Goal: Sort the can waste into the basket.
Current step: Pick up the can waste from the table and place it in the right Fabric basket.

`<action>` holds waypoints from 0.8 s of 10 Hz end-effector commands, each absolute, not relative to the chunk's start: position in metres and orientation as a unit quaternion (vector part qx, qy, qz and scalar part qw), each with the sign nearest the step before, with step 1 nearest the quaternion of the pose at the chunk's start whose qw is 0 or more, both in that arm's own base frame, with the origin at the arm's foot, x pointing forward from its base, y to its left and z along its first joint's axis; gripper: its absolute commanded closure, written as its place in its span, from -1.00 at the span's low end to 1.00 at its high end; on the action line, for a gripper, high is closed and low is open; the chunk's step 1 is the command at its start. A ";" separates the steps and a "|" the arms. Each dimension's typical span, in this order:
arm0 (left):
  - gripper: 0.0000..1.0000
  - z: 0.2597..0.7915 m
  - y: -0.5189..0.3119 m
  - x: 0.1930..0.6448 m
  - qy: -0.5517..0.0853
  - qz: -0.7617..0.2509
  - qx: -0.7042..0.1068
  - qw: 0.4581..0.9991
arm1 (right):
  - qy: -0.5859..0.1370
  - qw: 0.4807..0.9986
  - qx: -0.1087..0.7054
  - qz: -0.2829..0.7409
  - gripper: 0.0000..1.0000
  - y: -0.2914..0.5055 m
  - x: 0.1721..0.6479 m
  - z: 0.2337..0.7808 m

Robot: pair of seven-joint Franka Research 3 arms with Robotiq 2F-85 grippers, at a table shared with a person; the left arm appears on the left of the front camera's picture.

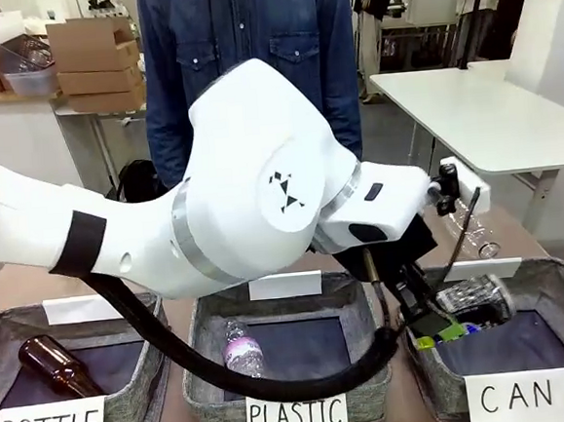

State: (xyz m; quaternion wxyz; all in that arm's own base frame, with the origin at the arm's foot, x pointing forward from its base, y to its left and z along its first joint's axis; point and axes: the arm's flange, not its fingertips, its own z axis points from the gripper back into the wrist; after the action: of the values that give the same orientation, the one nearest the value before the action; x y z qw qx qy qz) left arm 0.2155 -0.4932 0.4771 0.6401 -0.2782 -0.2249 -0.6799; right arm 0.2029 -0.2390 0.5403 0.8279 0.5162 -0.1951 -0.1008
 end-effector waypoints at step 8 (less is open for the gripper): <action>0.26 0.429 -0.611 0.285 -0.290 -0.744 -0.245 0.550 | -0.201 0.821 0.524 -0.102 -1.00 -0.237 0.202 0.541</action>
State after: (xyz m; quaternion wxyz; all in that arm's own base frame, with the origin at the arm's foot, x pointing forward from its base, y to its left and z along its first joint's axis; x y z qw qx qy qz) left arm 0.2874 -0.6129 0.4185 0.5383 -0.2489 -0.2894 -0.7513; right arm 0.2018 -0.2392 0.5407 0.8275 0.5162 -0.1966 -0.1009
